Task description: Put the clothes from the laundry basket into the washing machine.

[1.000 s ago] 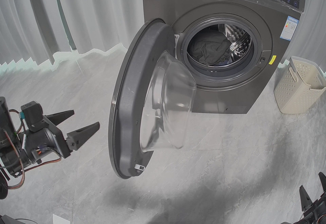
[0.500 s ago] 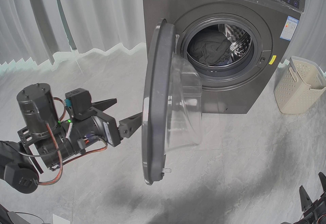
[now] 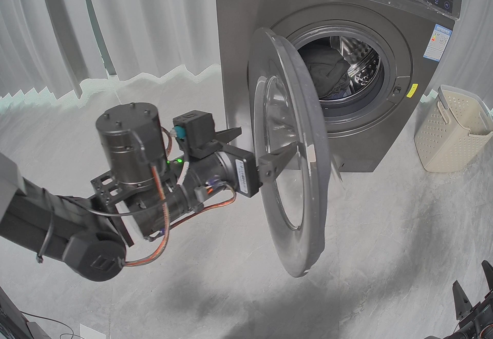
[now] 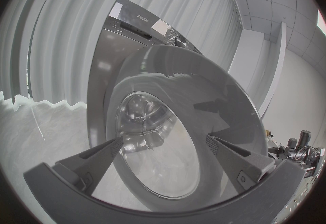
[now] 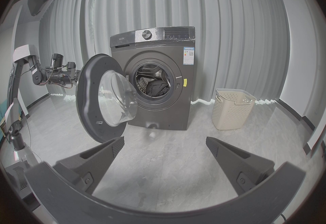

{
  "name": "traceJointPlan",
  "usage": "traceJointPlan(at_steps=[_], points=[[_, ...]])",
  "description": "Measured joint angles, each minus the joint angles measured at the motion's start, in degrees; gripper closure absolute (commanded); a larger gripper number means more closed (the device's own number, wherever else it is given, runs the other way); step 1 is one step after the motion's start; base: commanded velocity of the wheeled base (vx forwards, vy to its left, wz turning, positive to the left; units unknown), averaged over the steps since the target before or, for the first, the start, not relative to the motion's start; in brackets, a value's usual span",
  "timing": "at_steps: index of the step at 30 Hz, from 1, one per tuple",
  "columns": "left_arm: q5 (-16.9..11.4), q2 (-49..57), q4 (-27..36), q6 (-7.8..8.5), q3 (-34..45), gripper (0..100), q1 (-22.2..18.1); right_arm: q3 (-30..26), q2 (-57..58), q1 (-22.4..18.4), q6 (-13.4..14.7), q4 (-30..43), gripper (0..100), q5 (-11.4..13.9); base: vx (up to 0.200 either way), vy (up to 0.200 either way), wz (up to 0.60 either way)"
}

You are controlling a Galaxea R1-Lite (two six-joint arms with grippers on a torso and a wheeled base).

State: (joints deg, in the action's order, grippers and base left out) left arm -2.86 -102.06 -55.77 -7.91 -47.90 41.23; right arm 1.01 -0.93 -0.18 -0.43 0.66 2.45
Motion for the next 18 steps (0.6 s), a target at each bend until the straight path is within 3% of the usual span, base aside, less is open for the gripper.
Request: traceJointPlan(at_steps=[10, 18], points=[[0.5, -10.9, -1.5, 0.01, -14.1, 0, 1.2, 0.0, 0.0, 0.0, 0.0, 0.0, 0, 0.0, 0.0, 0.0, 0.0], [5.2, -20.0, -2.5, -1.11, -29.7, 0, 0.1, 0.0, 0.0, 0.0, 0.0, 0.0, 0, 0.0, 0.0, 0.0, 0.0]])
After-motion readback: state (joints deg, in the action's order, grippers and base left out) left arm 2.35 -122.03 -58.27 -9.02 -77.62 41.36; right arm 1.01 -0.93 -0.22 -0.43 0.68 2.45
